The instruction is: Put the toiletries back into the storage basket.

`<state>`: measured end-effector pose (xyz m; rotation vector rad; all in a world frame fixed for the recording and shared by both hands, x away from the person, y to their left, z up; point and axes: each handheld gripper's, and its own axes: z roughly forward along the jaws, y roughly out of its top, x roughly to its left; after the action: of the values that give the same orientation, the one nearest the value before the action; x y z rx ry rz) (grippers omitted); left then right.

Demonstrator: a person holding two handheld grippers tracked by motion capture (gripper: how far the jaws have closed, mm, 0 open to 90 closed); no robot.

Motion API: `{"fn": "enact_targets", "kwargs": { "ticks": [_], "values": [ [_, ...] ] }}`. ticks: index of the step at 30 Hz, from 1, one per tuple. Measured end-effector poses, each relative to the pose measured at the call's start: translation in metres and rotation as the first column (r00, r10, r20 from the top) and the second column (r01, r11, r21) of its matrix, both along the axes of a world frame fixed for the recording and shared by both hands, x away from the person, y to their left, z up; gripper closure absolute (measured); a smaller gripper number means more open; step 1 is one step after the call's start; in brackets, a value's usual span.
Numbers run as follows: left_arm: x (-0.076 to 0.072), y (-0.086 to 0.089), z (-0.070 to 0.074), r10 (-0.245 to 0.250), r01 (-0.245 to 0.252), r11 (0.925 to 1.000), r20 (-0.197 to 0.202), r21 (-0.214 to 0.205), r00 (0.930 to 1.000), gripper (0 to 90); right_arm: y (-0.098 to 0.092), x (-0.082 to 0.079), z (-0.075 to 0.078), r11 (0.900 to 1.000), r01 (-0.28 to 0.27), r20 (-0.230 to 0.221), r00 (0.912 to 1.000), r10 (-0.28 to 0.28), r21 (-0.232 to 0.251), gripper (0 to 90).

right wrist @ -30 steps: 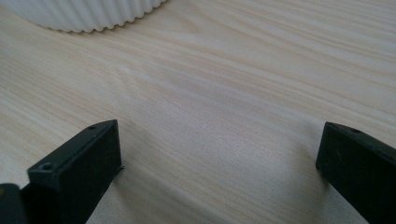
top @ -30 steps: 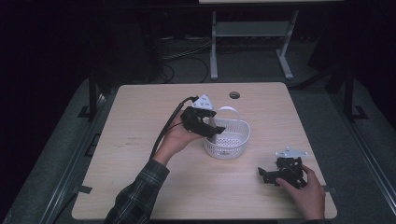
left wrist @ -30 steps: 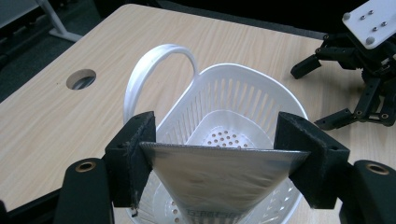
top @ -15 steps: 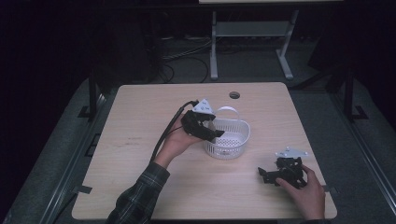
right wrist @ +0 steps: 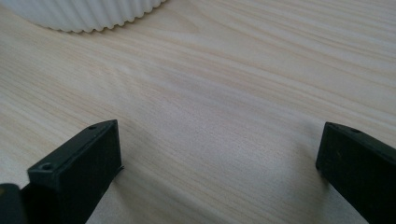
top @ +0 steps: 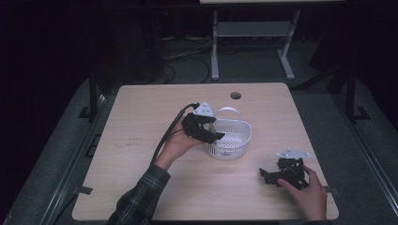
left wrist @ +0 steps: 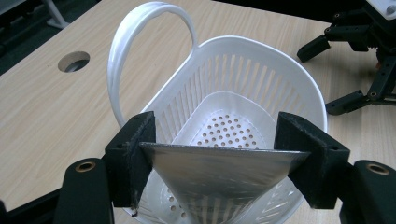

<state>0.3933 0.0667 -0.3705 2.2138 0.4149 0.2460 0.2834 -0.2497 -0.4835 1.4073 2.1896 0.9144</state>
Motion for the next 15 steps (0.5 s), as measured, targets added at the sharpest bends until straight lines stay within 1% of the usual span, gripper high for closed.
{"fn": "enact_targets", "kwargs": {
  "ticks": [10, 13, 15],
  "values": [
    [0.0002, -0.0004, -0.0002, -0.003, 0.003, 1.0000, 0.015, 0.007, 0.9999, 29.0, 0.0000, 0.0000, 0.0000, 1.0000, 0.000, 0.000, 1.0000, 0.000, 0.000, 0.0],
    [0.0000, -0.0009, 0.0003, 0.001, -0.001, 0.9998, 0.030, 0.018, 0.9995, 28.0, -0.0001, 0.0000, 0.0000, 1.0000, -0.001, 0.000, 1.0000, 0.001, -0.001, 0.0],
    [0.0007, -0.0010, 0.0008, -0.002, 0.002, 0.9996, 0.026, 0.027, 0.9997, 25.6, -0.0001, 0.0000, 0.0000, 1.0000, 0.000, 0.000, 1.0000, 0.000, -0.001, 0.0]
  ]
}}
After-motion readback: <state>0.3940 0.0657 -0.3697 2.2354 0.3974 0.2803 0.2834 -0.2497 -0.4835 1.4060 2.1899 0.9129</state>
